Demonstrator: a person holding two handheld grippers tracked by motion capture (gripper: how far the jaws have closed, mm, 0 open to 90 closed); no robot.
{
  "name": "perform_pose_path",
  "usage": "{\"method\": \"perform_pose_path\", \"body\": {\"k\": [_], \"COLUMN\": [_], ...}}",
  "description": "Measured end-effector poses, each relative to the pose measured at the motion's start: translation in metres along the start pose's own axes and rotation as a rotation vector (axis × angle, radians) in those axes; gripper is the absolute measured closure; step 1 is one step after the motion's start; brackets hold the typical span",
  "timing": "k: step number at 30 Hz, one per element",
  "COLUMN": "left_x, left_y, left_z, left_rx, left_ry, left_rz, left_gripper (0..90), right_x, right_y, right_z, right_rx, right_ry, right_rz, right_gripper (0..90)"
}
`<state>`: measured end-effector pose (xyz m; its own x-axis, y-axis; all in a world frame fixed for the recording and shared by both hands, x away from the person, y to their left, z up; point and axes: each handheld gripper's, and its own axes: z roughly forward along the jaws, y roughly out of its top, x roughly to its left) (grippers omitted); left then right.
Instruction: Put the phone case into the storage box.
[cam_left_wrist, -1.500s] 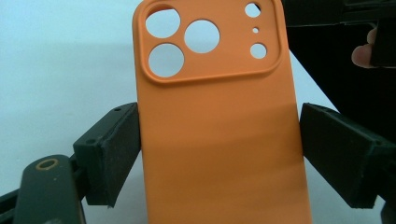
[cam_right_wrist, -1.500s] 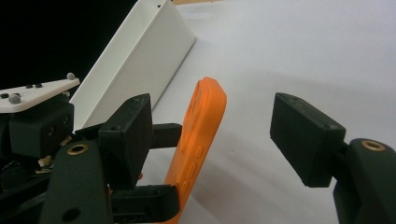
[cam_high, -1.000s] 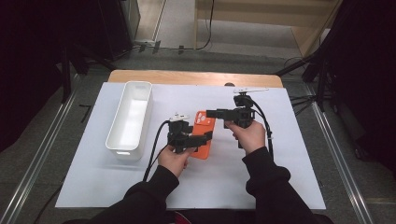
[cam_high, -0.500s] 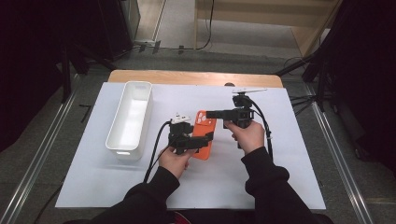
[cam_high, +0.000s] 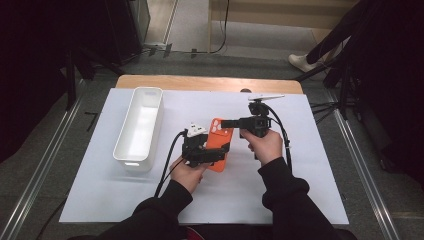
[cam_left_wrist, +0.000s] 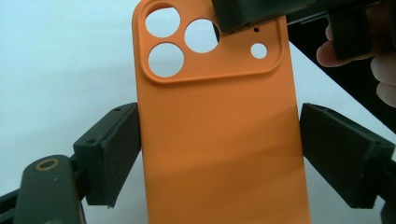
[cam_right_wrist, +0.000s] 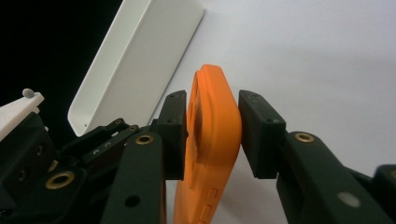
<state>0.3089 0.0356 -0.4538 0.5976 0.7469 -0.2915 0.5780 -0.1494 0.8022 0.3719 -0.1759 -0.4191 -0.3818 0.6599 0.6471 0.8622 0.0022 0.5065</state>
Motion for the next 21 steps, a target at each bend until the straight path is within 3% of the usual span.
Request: {"method": "perform_pose_path", "body": {"k": [5,13,21], "left_x": [-0.0018,-0.0022,0.0019], "left_y": [-0.0011,-0.0013,0.0005], "left_z": [0.0004,0.0005,0.0001], "left_rx": [-0.002,-0.010,-0.044], "left_ry": [0.010,0.013,-0.029], "left_rz": [0.017,0.020,0.037], "left_gripper": [14.7,14.6,14.5], "right_x": [-0.0001,0.0009,0.0077], "right_y": [-0.0001,-0.0001,-0.0009], "right_z": [0.0005,-0.0004,-0.0058], "right_rx": [0.019,0.013,-0.023], "right_ry": [0.015,0.041,0.062], "right_rz": [0.007,0.025,0.015], "right_gripper": [71.8,74.1,74.9]}}
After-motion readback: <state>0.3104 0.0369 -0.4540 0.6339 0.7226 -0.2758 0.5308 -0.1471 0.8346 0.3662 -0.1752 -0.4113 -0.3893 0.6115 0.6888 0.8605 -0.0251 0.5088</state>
